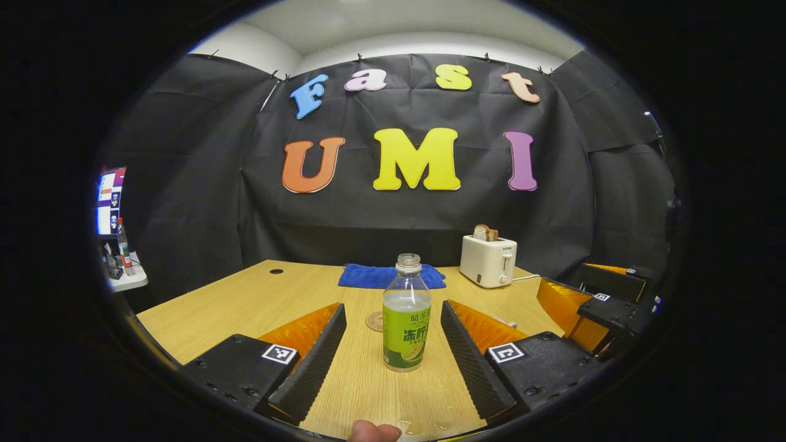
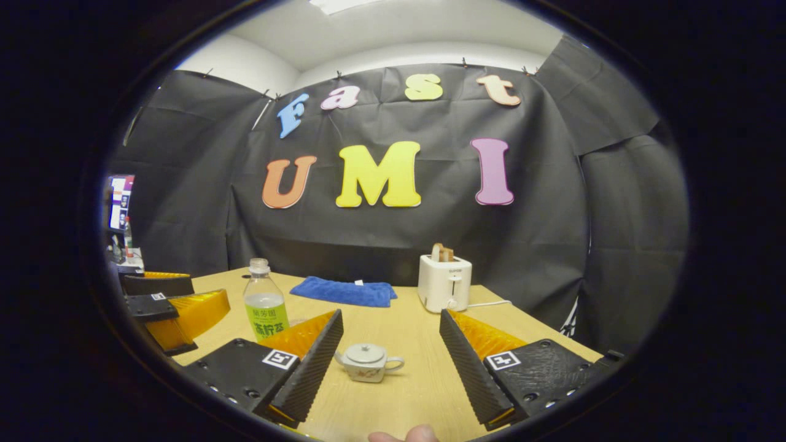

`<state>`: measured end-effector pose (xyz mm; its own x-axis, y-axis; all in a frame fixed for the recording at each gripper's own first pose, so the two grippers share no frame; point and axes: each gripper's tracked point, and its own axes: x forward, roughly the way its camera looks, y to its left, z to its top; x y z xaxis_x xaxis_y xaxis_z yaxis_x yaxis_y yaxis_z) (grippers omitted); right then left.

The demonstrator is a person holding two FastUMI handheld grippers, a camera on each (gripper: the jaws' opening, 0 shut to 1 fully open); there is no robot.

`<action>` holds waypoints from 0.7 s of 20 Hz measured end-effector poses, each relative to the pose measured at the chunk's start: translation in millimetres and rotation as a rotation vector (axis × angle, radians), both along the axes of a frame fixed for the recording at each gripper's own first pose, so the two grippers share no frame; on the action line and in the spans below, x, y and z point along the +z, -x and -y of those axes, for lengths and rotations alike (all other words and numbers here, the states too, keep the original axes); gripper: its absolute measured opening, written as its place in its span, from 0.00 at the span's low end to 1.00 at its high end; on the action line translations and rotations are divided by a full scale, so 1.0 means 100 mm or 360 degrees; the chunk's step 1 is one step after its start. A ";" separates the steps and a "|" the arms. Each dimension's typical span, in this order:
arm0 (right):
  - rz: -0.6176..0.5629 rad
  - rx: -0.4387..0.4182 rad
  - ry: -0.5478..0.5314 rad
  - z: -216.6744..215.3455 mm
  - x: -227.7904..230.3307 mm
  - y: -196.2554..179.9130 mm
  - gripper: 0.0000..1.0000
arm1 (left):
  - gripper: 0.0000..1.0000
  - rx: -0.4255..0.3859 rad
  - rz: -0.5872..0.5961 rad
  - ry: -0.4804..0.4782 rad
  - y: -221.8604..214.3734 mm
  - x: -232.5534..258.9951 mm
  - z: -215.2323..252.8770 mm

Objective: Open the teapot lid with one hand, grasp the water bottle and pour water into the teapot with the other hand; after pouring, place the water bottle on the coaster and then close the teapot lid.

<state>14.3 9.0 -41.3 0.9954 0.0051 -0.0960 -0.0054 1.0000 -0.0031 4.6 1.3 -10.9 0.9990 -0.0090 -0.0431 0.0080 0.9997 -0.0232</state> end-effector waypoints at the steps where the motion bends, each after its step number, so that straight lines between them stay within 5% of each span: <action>1: -0.0008 0.0003 0.0004 -0.01 -0.03 -0.03 0.95 | 0.97 -0.0002 -0.0002 0.0001 0.00 0.00 0.00; 14: -0.0285 0.0068 0.0031 -0.26 -0.70 -0.61 0.95 | 0.97 0.0042 -0.0027 0.0037 -0.02 -0.04 -0.17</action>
